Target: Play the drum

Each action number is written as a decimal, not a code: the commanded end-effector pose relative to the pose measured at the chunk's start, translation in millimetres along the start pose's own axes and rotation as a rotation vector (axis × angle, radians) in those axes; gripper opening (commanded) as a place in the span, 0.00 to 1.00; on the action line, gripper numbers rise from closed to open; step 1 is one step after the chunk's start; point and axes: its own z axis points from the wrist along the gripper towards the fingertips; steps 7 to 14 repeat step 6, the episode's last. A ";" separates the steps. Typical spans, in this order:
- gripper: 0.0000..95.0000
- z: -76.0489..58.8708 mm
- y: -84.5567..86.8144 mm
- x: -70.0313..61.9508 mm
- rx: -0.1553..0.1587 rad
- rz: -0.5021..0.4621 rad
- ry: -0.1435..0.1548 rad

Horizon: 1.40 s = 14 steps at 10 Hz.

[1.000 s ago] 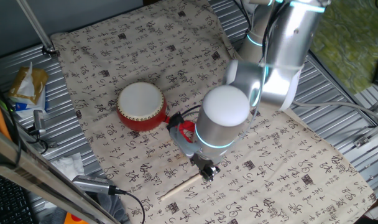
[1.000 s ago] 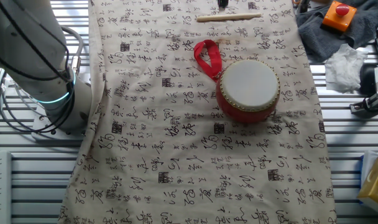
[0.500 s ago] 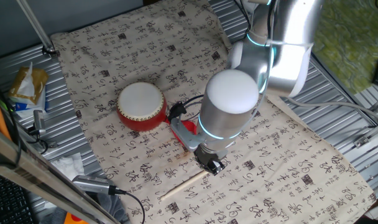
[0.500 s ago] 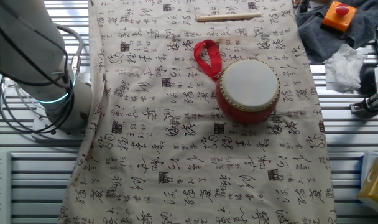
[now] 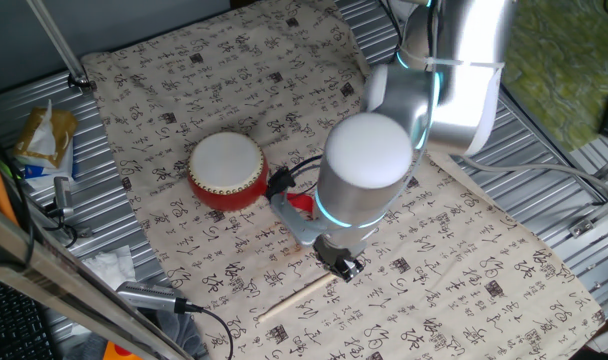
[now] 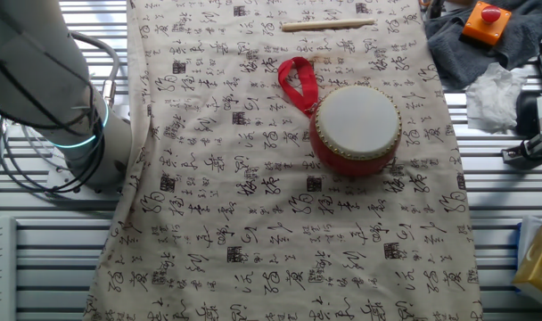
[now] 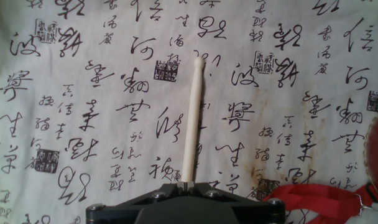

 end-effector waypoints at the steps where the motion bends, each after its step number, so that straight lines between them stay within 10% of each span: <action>1: 0.00 -3.4 -5.3 4.2 0.003 -0.016 -0.011; 14: 0.00 -4.5 -5.4 4.8 0.003 -0.055 -0.011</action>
